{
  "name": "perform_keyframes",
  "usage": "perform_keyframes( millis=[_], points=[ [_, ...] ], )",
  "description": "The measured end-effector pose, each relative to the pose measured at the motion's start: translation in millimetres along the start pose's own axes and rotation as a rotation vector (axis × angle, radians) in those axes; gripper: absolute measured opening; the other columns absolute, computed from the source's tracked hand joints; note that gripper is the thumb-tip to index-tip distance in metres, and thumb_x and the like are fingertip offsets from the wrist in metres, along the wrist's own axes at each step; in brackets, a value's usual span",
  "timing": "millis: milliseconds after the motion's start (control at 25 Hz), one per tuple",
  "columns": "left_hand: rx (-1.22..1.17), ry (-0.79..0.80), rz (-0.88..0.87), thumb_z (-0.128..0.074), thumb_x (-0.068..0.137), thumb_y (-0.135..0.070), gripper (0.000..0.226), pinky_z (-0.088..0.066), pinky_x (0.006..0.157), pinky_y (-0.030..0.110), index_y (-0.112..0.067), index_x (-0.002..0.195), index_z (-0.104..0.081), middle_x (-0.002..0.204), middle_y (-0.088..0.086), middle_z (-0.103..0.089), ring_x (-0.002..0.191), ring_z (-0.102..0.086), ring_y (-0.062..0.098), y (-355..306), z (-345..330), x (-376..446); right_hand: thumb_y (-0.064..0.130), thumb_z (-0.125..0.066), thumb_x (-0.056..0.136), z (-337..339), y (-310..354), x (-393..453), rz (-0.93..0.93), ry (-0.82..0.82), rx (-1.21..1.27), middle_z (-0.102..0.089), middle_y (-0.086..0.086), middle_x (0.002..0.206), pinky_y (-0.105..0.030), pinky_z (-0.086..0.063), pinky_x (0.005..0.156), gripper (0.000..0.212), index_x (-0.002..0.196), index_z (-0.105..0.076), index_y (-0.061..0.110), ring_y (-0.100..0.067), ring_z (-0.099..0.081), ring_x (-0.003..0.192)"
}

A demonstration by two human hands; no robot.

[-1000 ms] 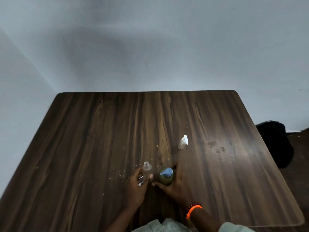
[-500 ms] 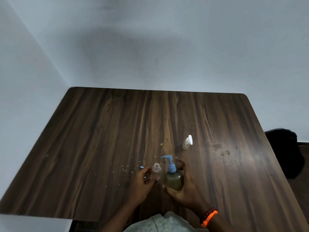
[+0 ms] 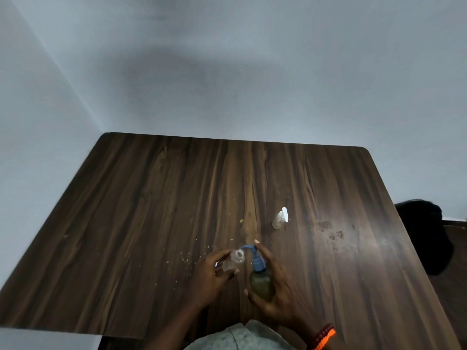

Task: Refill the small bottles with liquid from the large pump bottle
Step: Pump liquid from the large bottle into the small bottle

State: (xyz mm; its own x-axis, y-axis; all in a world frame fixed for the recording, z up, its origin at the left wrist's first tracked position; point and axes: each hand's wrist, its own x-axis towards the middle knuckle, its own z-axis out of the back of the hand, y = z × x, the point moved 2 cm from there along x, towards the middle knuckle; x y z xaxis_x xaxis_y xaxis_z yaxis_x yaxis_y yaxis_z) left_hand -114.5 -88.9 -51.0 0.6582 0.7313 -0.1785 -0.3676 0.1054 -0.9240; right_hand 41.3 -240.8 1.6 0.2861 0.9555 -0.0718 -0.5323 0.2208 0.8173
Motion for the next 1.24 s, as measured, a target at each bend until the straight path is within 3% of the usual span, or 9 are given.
perform_keyframes(
  millis=[120,200,400,480,640,760,880,1080,1240],
  points=[
    [-0.024,-0.016,0.019,-0.089,0.081,-0.03,0.046,-0.061,0.103,0.046,-0.034,0.124,-0.076,0.123,-0.013,-0.078,0.119,-0.073,0.008,3,1,2,0.043,-0.084,0.081,0,0,3,-0.007,0.019,0.01,-0.041,0.012,0.158,-0.043,-0.047,0.117,0.102,0.161,-0.021,0.03,-0.007,-0.047,0.143],
    [-0.032,-0.018,0.02,-0.089,0.082,-0.023,0.046,-0.06,0.103,0.052,-0.026,0.126,-0.076,0.125,-0.008,-0.078,0.121,-0.072,0.012,3,2,3,0.048,-0.084,0.081,-1,0,3,-0.004,0.041,0.017,-0.039,0.014,0.159,-0.042,-0.045,0.118,0.105,0.161,-0.018,0.034,-0.006,-0.046,0.143],
    [-0.016,-0.033,0.003,-0.084,0.082,-0.031,0.042,-0.061,0.102,0.051,-0.033,0.123,-0.077,0.121,-0.012,-0.079,0.117,-0.074,0.01,-5,6,-3,0.071,-0.076,0.077,-7,2,5,-0.016,0.051,0.023,-0.028,0.037,0.157,-0.028,-0.038,0.119,0.101,0.154,-0.01,0.06,0.008,-0.037,0.143],
    [-0.001,-0.028,-0.001,-0.081,0.084,-0.034,0.04,-0.061,0.102,0.05,-0.034,0.123,-0.077,0.12,-0.014,-0.079,0.116,-0.073,0.008,-7,6,-6,0.071,-0.075,0.078,-12,2,5,-0.039,0.046,0.031,-0.03,0.036,0.156,-0.024,-0.036,0.119,0.098,0.151,-0.011,0.063,0.008,-0.037,0.144],
    [-0.003,-0.022,0.01,-0.079,0.081,-0.046,0.042,-0.061,0.102,0.049,-0.036,0.122,-0.077,0.12,-0.015,-0.078,0.115,-0.073,0.006,-10,6,-10,0.056,-0.078,0.081,-19,2,1,-0.05,0.021,0.008,-0.029,0.037,0.154,-0.003,-0.027,0.115,0.101,0.151,-0.006,0.063,0.02,-0.032,0.141],
    [0.0,-0.016,0.001,-0.079,0.079,-0.045,0.042,-0.06,0.102,0.05,-0.036,0.12,-0.077,0.12,-0.014,-0.078,0.116,-0.073,0.008,-11,7,-10,0.048,-0.076,0.082,-22,3,2,-0.079,0.036,0.027,-0.037,0.014,0.16,-0.024,-0.036,0.122,0.1,0.159,-0.013,0.039,0.005,-0.042,0.138],
    [0.012,-0.015,-0.016,-0.079,0.078,-0.046,0.037,-0.061,0.101,0.049,-0.042,0.115,-0.077,0.118,-0.013,-0.078,0.113,-0.073,0.008,-14,9,-9,0.046,-0.076,0.084,-19,3,0,-0.067,0.039,0.024,-0.04,0.022,0.155,-0.021,-0.039,0.119,0.092,0.157,-0.02,0.04,0.003,-0.046,0.141],
    [0.035,0.019,-0.034,-0.079,0.078,-0.045,0.041,-0.061,0.099,0.048,-0.037,0.118,-0.077,0.117,-0.013,-0.077,0.112,-0.073,0.006,-17,10,-8,0.037,-0.081,0.084,-18,5,1,-0.112,0.004,0.007,-0.06,0.002,0.141,-0.041,-0.052,0.11,0.086,0.151,-0.028,0.026,-0.014,-0.064,0.126],
    [0.03,0.01,-0.035,-0.079,0.077,-0.043,0.041,-0.061,0.099,0.049,-0.037,0.118,-0.077,0.117,-0.013,-0.077,0.112,-0.073,0.006,-16,13,-7,0.036,-0.081,0.086,-17,9,3,-0.073,0.011,0.014,-0.048,0.006,0.155,-0.034,-0.045,0.118,0.094,0.159,-0.022,0.023,-0.009,-0.054,0.139]
  ],
)
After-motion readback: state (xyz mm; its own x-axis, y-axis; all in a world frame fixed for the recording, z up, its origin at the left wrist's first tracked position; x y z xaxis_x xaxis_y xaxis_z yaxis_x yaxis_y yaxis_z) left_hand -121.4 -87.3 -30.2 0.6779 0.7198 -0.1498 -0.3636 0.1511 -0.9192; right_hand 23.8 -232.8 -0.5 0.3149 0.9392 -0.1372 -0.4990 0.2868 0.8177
